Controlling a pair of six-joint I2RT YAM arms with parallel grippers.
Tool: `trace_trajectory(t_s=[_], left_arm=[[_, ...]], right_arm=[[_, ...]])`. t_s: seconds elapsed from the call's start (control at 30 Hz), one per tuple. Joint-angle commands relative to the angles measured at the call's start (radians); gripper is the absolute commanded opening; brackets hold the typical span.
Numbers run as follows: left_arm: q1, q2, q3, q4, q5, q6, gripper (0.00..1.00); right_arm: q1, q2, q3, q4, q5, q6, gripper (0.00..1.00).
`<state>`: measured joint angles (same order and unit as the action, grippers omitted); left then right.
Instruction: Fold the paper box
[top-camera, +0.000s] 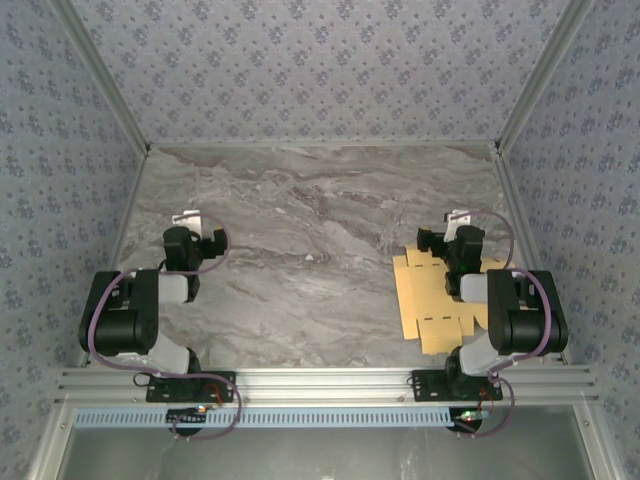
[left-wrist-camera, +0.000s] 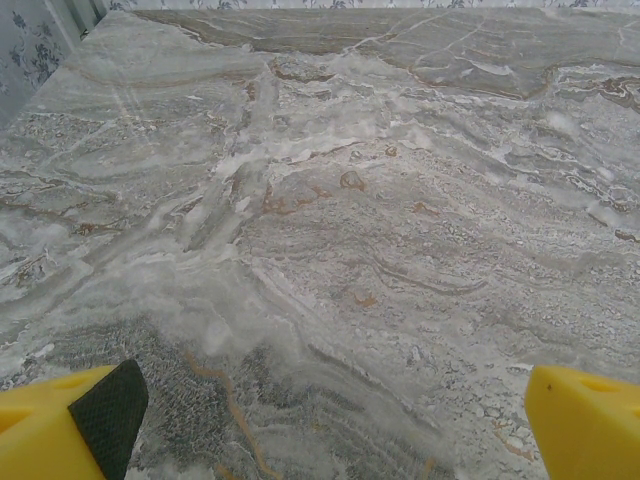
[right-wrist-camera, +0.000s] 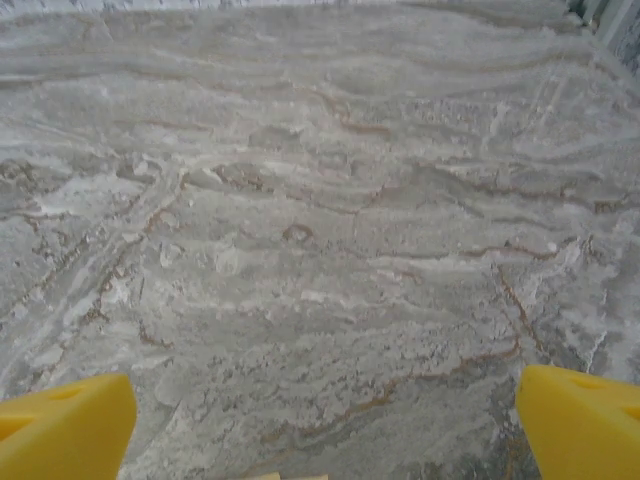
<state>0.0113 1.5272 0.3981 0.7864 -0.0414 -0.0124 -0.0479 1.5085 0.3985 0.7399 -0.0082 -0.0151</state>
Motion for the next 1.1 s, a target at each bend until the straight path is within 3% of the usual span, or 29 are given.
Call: trace_trajectory(t_s=[0.0,0.13,0.27,0.33,0.4,0.47,0.57,0.63,0.77,0.8,0.83,0.97,1.07], left_arm=[[0.003,0.005,0.021,0.013,0.004,-0.009,0.99],[0.007,0.005,0.020,0.014,0.010,-0.010,0.99],[0.013,0.004,0.020,0.015,0.020,-0.014,0.99],[0.011,-0.015,0.049,-0.044,0.021,-0.009,0.99],[-0.023,-0.109,0.131,-0.289,-0.006,0.006,0.99],[-0.090,-0.201,0.208,-0.516,-0.131,-0.030,0.99],[-0.161,-0.318,0.335,-0.848,-0.145,-0.211,0.99],[-0.177,-0.361,0.440,-1.084,-0.046,-0.352,0.99],[-0.164,-0.409,0.540,-1.411,0.104,-0.583,0.99],[-0.137,-0.401,0.557,-1.425,0.231,-0.527,0.99],[-0.130,-0.392,0.574,-1.451,0.278,-0.509,0.99],[-0.169,-0.404,0.563,-1.495,0.369,-0.466,0.99],[-0.219,-0.444,0.502,-1.471,0.375,-0.475,0.99]], right_arm=[[0.000,-0.123,0.085,-0.212,-0.022,-0.008,1.00],[0.076,-0.406,0.117,-0.435,0.128,0.063,1.00],[0.067,-0.590,0.390,-1.092,0.335,0.411,1.00],[0.058,-0.627,0.469,-1.321,0.374,0.547,1.00],[0.022,-0.665,0.474,-1.437,0.267,0.564,1.00],[-0.006,-0.683,0.472,-1.509,0.166,0.555,1.00],[-0.011,-0.685,0.460,-1.621,0.149,0.597,1.00],[-0.013,-0.675,0.438,-1.658,0.122,0.649,1.00],[-0.034,-0.637,0.375,-1.596,-0.071,0.698,1.00],[-0.038,-0.622,0.363,-1.546,-0.108,0.678,1.00],[-0.039,-0.609,0.346,-1.497,-0.128,0.655,1.00],[-0.071,-0.465,0.338,-1.284,-0.220,0.543,1.00],[-0.063,-0.298,0.433,-1.271,-0.217,0.452,0.97]])
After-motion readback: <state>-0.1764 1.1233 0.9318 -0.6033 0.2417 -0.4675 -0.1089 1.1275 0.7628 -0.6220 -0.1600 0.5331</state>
